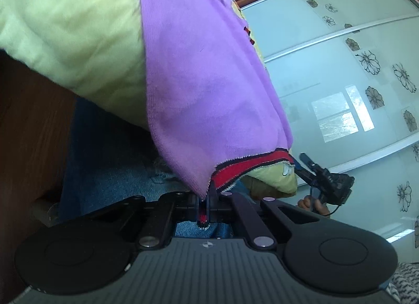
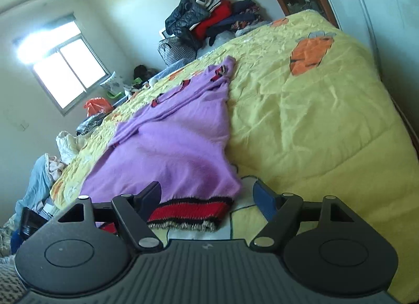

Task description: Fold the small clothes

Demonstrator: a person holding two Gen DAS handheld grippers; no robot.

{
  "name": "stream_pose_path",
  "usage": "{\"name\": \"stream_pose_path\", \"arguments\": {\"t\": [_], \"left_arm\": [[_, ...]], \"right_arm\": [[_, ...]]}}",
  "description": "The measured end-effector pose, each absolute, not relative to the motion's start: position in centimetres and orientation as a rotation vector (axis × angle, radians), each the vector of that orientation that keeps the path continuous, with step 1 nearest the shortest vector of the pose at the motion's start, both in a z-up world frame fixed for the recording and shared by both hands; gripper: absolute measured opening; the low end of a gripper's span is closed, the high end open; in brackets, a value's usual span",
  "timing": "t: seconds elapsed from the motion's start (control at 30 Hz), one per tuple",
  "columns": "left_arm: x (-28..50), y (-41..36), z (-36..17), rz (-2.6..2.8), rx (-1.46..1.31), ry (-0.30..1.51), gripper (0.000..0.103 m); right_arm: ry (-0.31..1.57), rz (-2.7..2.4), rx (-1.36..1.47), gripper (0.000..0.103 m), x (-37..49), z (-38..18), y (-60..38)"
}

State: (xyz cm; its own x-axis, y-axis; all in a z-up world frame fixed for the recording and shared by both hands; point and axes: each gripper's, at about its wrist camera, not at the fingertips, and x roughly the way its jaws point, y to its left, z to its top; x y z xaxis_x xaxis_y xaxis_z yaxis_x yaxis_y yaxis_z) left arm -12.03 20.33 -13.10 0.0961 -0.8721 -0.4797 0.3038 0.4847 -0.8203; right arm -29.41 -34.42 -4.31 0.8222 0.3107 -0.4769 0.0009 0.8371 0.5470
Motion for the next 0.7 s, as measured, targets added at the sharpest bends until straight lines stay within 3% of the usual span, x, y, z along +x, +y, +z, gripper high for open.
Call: {"name": "stream_pose_path", "arguments": {"t": [0.1,0.13,0.17,0.2,0.37,0.7], "left_arm": [[-12.0,20.1,-12.1,-0.97,-0.607,1.151,0.003],[-12.1,19.9,-12.0,-0.978,-0.603,1.153,0.003],[-12.2,19.7,-11.8,-0.987,-0.599,1.152,0.003],[-12.3,19.5,-11.7,-0.997,-0.592,1.151,0.003],[-12.9,19.3,-10.2,-1.037,-0.564,1.125,0.003],[-13.4,21.0,-7.0,-1.046,-0.578,1.022,0.002]], "right_arm": [[0.568,0.178,0.543,0.071,-28.9,-4.7,-33.3],[0.568,0.172,0.536,0.054,-28.7,-4.9,-33.0],[0.58,0.164,0.54,0.016,-28.3,-5.2,-32.8],[0.605,0.175,0.566,0.004,-27.9,-5.8,-32.7],[0.513,0.19,0.655,0.004,-29.4,-5.8,-32.5],[0.16,0.365,0.939,0.004,-33.3,-3.6,-33.4]]}}
